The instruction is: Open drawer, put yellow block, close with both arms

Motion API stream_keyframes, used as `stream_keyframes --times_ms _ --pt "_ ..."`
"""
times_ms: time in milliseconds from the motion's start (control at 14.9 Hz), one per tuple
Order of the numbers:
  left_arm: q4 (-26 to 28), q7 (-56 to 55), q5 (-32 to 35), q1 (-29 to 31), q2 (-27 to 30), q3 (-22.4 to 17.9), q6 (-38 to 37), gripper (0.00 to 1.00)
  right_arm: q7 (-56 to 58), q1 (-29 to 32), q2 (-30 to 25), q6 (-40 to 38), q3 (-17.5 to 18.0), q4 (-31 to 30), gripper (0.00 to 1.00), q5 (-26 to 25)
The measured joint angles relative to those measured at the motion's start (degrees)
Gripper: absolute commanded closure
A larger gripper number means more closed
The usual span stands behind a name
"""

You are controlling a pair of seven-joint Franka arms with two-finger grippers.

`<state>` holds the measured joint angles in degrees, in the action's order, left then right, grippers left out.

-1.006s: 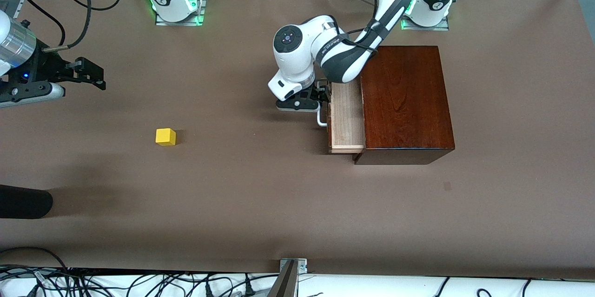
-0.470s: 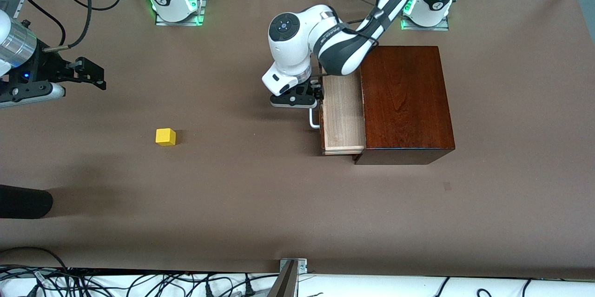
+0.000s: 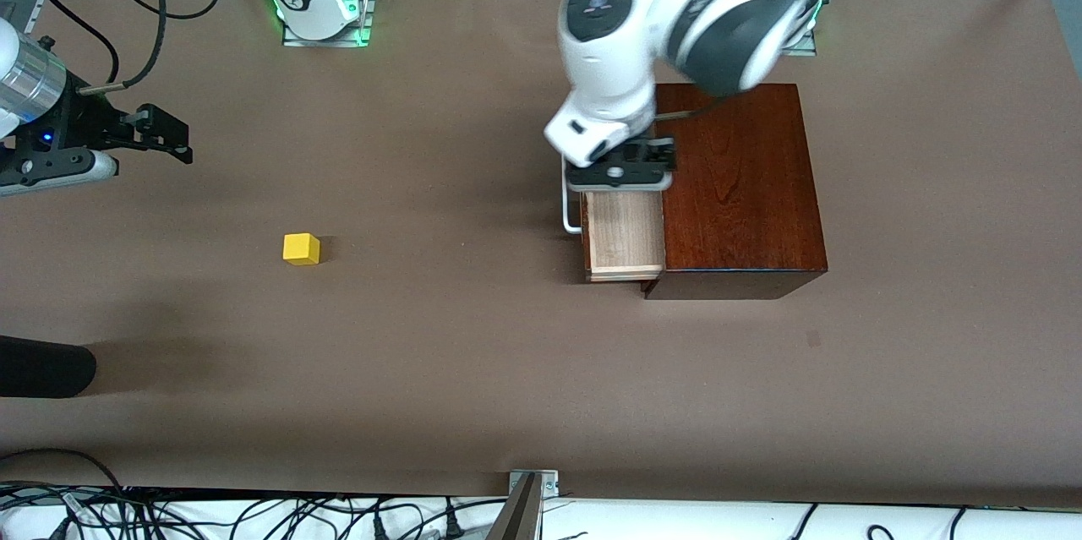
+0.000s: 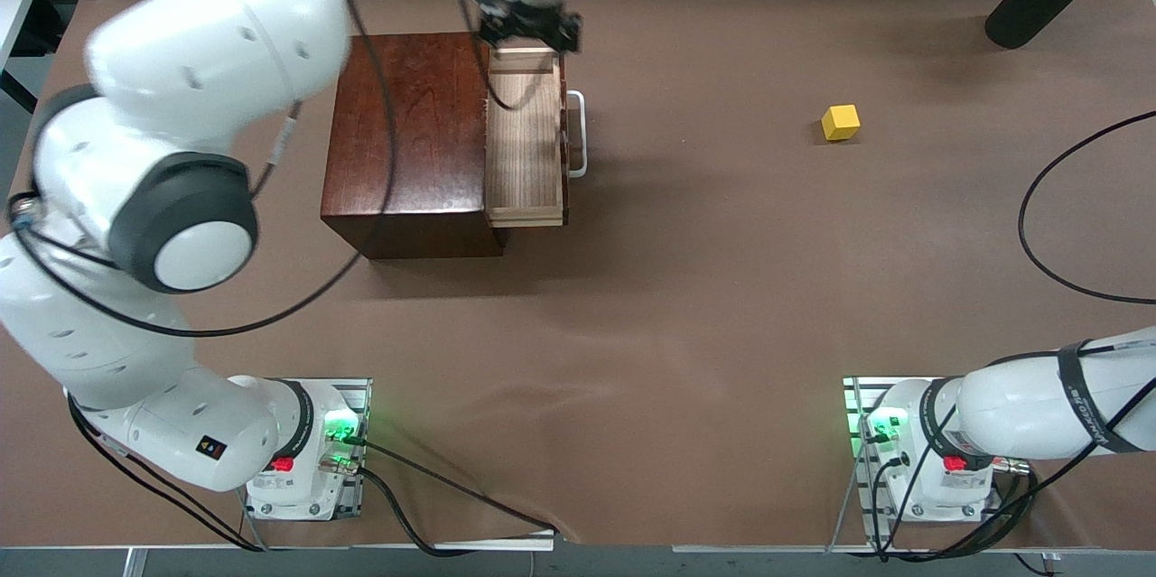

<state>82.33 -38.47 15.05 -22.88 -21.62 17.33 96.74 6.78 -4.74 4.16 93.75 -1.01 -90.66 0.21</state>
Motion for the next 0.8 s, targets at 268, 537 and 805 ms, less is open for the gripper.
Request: stream_keyframes --times_ms 268,537,805 --pt "-1.26 17.61 -5.15 12.65 5.23 -0.19 -6.79 0.0 0.0 0.0 0.31 0.02 -0.02 0.0 0.0 0.0" --pt "-6.34 27.74 -5.81 20.75 5.56 -0.2 -13.12 0.0 0.02 -0.01 3.4 0.06 0.0 -0.02 0.0 -0.01" --pt "-8.43 35.19 -9.39 26.52 6.45 -2.37 -14.71 0.0 0.04 -0.02 9.52 1.19 0.02 -0.11 0.0 -0.01"
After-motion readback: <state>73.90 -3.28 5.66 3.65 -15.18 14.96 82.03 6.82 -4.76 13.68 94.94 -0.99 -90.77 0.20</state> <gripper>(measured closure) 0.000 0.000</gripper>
